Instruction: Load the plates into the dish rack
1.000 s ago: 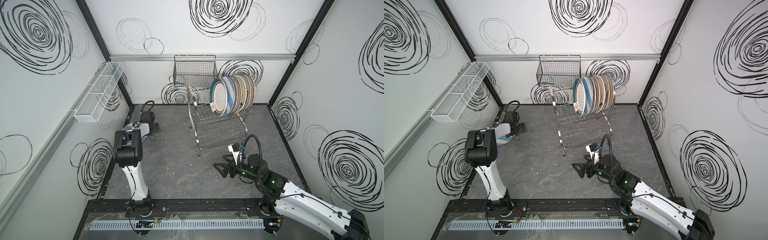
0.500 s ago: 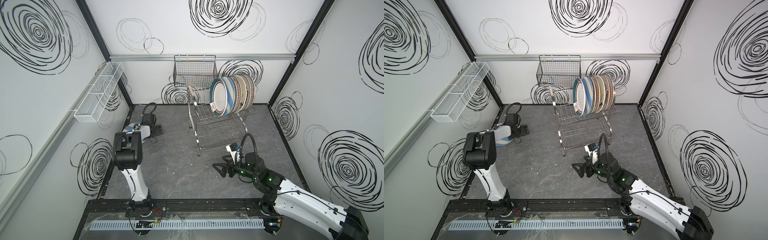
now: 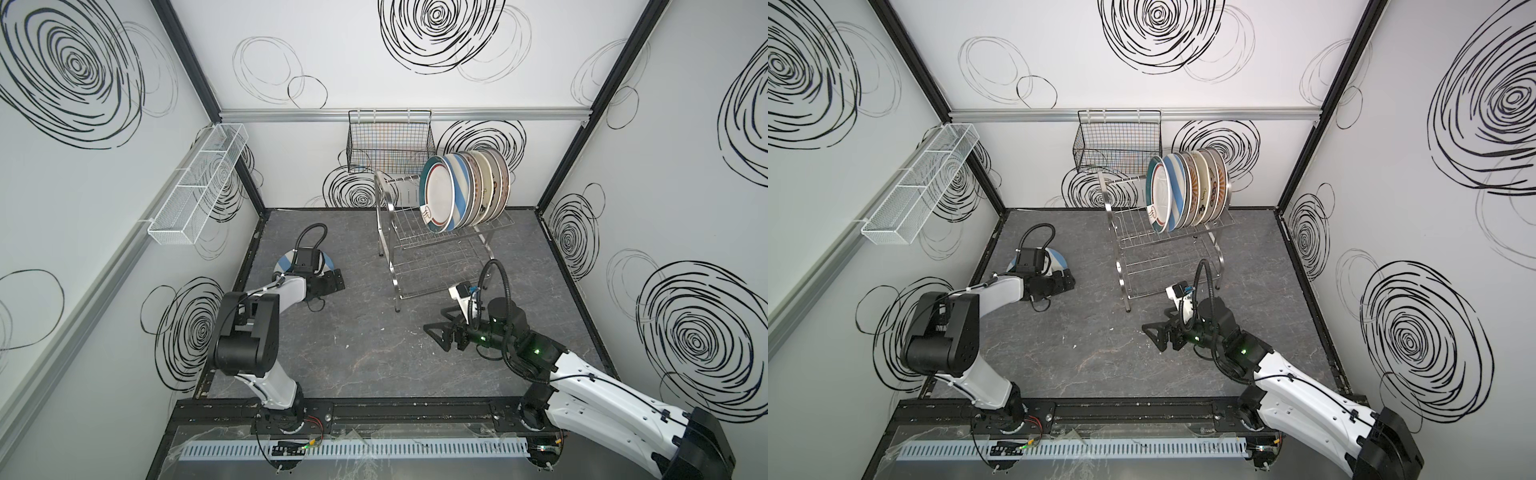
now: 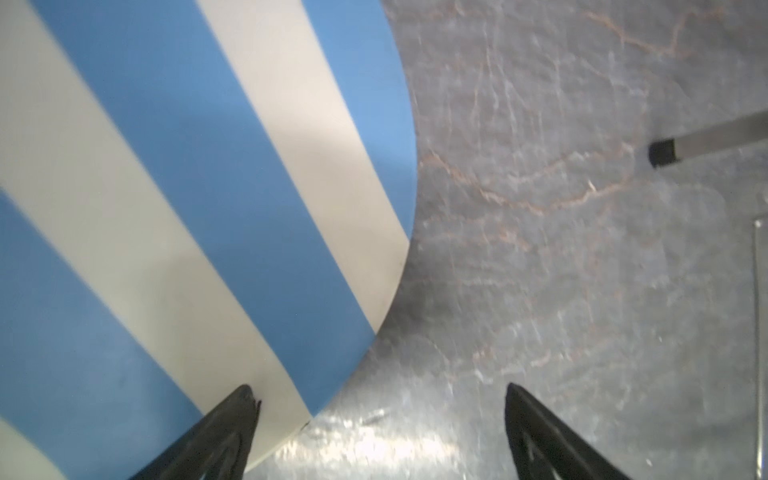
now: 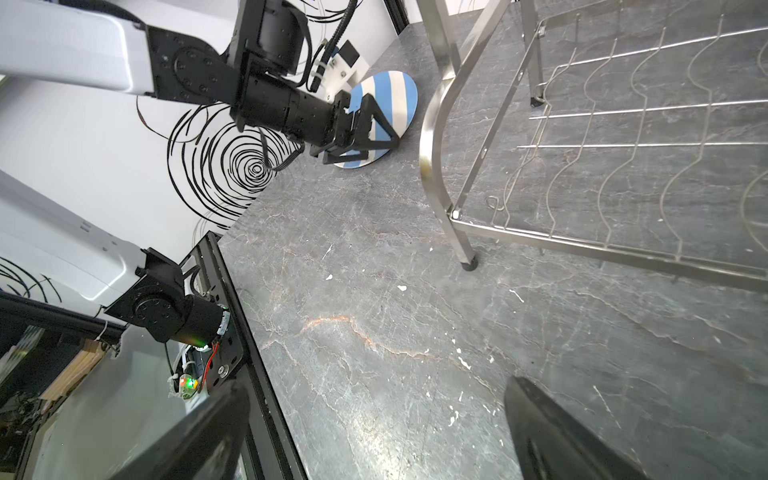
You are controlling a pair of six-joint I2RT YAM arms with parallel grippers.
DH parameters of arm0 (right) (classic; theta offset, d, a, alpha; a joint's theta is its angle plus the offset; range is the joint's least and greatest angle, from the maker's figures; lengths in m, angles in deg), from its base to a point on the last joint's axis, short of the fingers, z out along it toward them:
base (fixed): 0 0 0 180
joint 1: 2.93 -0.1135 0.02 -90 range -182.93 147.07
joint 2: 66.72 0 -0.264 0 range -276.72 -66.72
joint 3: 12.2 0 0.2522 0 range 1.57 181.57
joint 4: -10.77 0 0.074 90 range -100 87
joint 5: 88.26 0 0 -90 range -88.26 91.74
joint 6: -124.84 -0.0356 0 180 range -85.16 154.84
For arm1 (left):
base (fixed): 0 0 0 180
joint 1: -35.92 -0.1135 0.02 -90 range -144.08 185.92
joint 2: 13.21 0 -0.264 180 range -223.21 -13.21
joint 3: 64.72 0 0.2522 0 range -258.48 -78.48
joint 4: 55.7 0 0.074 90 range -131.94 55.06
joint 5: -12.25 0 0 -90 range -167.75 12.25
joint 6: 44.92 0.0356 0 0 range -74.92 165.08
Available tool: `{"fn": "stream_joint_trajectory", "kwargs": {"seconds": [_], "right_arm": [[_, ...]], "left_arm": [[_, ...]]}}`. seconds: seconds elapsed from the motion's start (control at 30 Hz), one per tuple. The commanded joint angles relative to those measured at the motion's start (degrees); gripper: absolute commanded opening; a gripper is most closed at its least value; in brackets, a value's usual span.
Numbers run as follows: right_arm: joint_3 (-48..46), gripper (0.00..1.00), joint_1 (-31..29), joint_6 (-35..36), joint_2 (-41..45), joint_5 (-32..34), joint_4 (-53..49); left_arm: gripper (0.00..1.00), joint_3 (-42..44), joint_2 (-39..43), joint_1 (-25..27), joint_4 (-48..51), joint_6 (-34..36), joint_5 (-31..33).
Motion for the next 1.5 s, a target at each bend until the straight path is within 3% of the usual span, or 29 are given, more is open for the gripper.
{"fn": "stream_joint_trajectory", "kwargs": {"seconds": [0.0, 0.33, 0.43, 0.5, 0.6, 0.7, 0.77, 0.87, 1.03, 1.27, 1.47], "right_arm": [[1.5, 1.00, 0.6, 0.3, 0.3, -1.5, -0.4], [1.6, 1.00, 1.0, -1.7, 0.5, -2.3, -3.0], [0.5, 1.00, 1.0, -3.7, 1.4, -3.3, -2.6], [-0.1, 1.00, 0.9, -4.4, 2.1, -3.5, -3.0], [-0.5, 1.00, 0.7, -4.4, 3.1, -2.3, -4.9], [-1.1, 1.00, 0.2, -4.9, 3.9, -1.8, -5.3], [-1.8, 1.00, -0.4, -6.0, 4.5, -1.3, -4.2], [-2.6, 1.00, -1.4, -7.7, 4.8, -0.4, -2.9], [-3.4, 1.00, -3.3, -9.4, 5.5, 1.2, -3.2], [-4.6, 1.00, -3.5, -10.5, 6.6, 2.3, -3.5], [-3.9, 1.00, -3.4, -7.8, 2.7, 1.4, -3.9]], "left_arm": [[0.96, 6.0, 4.5, 2.3, 1.5, -4.3, -5.3], [0.96, 19.4, 18.5, 17.1, -3.0, -16.9, -7.2], [0.96, 20.2, 23.6, 23.1, 0.3, -19.8, -5.0], [0.96, 18.8, 26.5, 24.4, 4.6, -19.3, -3.9], [0.96, 12.1, 29.4, 22.4, 11.9, -14.0, 2.0], [0.96, 5.2, 27.3, 18.1, 10.9, -7.4, 7.7], [0.96, 0.7, 22.6, 14.4, 7.4, -4.8, 8.7], [0.96, -4.6, 14.3, 12.9, 1.1, -2.2, 10.5], [0.96, -14.2, 0.9, 10.4, -0.5, 0.9, 10.9], [0.96, -14.7, -9.3, 5.4, -3.8, 0.7, 7.5], [0.96, -8.5, -9.9, 5.1, -6.9, -0.3, 5.7]]}}
